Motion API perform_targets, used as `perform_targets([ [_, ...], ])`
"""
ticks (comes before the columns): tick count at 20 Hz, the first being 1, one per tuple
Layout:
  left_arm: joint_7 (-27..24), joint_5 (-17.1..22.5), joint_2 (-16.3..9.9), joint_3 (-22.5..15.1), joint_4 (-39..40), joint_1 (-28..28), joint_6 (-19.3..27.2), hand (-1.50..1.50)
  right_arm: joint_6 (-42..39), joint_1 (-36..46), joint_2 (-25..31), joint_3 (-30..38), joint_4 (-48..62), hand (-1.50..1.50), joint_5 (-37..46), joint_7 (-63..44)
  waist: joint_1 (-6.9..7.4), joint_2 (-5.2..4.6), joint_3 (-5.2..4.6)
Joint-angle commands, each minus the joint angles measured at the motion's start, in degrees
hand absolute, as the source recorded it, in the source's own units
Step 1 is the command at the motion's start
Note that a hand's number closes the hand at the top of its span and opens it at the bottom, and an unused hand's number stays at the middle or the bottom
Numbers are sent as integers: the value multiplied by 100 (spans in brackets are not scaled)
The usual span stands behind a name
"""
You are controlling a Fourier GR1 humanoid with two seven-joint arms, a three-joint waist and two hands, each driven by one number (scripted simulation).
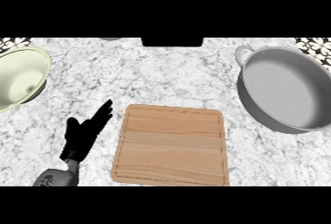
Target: Pick the lemon from the cutting board and place it in the pot
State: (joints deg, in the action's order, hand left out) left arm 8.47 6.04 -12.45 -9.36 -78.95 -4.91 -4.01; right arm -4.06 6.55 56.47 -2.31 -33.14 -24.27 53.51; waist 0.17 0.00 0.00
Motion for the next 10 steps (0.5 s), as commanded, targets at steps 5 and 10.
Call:
perform_targets([
  [5, -111, -243, 189, -72, -157, 226, 142, 0, 793, 579, 316, -172, -1420, 150, 449, -1791, 1, 16, -9],
  [10, -59, -200, 208, -16, -8, 104, -1, 0, 1061, 985, 366, -597, -2097, 150, 1058, -2951, 25, 5, -7],
])
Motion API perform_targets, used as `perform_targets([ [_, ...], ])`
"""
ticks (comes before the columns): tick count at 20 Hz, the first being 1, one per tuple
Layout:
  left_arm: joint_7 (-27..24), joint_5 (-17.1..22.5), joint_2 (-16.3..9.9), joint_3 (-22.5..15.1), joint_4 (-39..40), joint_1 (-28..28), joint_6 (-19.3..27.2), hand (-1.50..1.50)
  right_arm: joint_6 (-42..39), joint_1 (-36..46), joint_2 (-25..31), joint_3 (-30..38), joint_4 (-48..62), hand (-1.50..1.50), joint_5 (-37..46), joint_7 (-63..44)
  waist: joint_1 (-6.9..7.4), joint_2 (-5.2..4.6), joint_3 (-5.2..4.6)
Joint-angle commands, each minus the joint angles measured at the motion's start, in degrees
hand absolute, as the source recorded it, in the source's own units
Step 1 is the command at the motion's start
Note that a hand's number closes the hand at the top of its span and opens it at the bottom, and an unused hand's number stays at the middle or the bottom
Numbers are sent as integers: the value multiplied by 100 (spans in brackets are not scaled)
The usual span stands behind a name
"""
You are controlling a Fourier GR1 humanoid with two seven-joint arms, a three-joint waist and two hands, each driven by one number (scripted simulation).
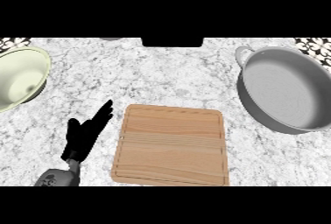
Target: Pick the lemon from the cutting board and place it in the pot
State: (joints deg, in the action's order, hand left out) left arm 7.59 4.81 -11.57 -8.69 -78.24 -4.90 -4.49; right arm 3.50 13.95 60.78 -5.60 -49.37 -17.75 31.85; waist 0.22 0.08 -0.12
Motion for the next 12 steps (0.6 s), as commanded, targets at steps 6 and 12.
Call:
perform_targets([
  [6, 190, -136, 242, -48, -101, -133, 141, 0, 148, 1093, -178, -898, -682, 150, 1350, -1872, 47, -12, 7],
  [12, -13, -141, 94, -19, -75, -12, -112, 0, 556, 2121, -760, -1580, 131, 150, 2725, -2505, 201, -54, 9],
])
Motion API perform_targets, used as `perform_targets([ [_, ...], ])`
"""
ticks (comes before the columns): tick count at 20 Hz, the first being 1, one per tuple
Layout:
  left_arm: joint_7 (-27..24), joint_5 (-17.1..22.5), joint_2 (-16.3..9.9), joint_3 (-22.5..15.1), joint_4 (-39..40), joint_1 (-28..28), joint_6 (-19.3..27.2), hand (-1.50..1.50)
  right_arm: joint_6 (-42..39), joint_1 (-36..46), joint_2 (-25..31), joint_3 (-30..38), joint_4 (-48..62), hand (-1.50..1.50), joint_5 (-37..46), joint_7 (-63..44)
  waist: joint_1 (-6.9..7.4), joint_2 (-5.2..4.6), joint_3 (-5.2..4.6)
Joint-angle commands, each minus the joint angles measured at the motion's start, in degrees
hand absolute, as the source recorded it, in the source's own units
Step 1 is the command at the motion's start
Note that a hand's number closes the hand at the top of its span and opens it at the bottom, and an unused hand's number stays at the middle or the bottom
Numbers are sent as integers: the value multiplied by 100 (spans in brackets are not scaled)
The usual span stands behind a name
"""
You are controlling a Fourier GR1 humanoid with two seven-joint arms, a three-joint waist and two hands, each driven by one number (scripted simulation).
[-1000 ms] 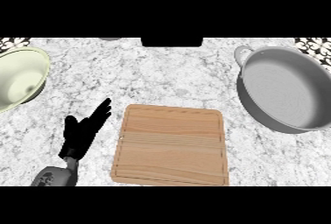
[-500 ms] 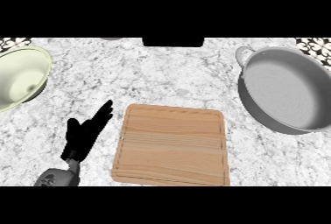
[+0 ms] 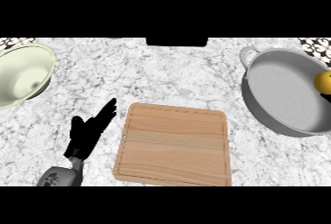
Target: Pick the lemon from the cutting board and place it in the pot
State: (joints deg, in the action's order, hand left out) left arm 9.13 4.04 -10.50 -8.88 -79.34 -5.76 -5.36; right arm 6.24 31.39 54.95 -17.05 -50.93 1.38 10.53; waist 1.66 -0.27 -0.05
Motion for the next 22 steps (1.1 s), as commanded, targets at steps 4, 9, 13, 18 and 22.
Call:
perform_targets([
  [4, 122, 90, -97, 178, 147, -287, -139, 0, 419, 771, -360, -1097, 411, 150, 1825, -1219, 42, -22, -2],
  [9, -37, 118, -98, 200, 209, -275, -268, 0, -729, 1413, -962, -1319, 1477, 150, 2040, -1664, 110, -50, 5],
  [13, -197, -103, 17, 28, 279, -20, -133, 0, -1375, 1554, -1497, -1358, 2208, -150, 1978, -2414, 159, -72, 8],
  [18, -24, 4, 6, 146, 12, -50, -177, 0, -847, 1837, -2200, -959, 2879, -150, 2024, -1702, 41, -36, 15],
  [22, -187, -83, 81, 180, 228, -77, -25, 0, -78, 1915, -2260, -7, 2261, -150, 1106, -1227, -70, -10, 20],
])
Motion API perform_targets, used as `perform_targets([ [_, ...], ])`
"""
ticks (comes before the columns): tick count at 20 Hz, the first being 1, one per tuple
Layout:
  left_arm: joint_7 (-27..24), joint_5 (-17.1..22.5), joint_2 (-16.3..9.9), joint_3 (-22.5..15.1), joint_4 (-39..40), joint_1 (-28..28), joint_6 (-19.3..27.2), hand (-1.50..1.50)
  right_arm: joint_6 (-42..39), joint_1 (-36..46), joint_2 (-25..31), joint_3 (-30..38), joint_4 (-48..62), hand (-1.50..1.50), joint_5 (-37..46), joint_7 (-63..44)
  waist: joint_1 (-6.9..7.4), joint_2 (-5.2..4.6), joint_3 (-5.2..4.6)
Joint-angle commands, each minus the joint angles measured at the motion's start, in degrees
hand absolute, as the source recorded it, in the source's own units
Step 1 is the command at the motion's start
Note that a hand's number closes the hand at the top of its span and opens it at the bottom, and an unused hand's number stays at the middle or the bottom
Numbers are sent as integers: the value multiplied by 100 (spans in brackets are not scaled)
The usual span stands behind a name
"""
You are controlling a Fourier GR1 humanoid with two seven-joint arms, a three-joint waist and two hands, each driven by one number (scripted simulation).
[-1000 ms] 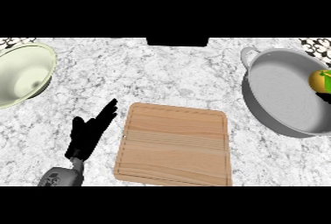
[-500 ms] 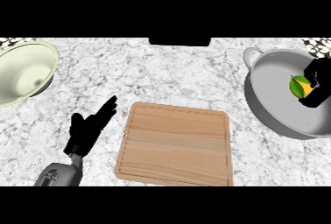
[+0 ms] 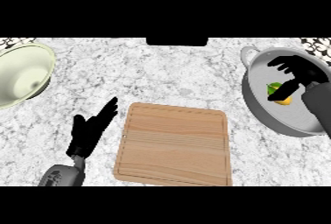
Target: Pick the lemon from the cutting board and place it in the pot
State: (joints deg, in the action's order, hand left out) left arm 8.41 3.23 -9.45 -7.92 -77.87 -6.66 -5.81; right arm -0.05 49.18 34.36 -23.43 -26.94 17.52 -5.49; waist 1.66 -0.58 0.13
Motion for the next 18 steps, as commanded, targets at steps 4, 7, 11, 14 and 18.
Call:
perform_targets([
  [4, -113, 17, -28, 62, -67, 304, 19, 0, 854, 165, -74, 1592, -255, -150, -1346, 934, -113, 48, 4],
  [7, -108, 3, -51, 133, 22, 125, 34, 0, 1318, 86, -82, 2207, -229, -150, -1804, 1099, -182, 41, -2],
  [11, 203, 62, -3, 80, -179, 40, -2, 0, 1601, 82, 305, 2880, -112, -150, -2206, 1450, -134, 35, 0],
  [14, 19, -16, -121, 197, -31, 68, -7, 0, 1296, -228, 563, 3315, -107, -150, -2564, 1950, -161, 39, -4],
  [18, -303, -29, -107, 144, 78, 325, -180, 0, 689, -207, 1108, 3781, 170, -150, -2889, 2095, -102, 25, -7],
])
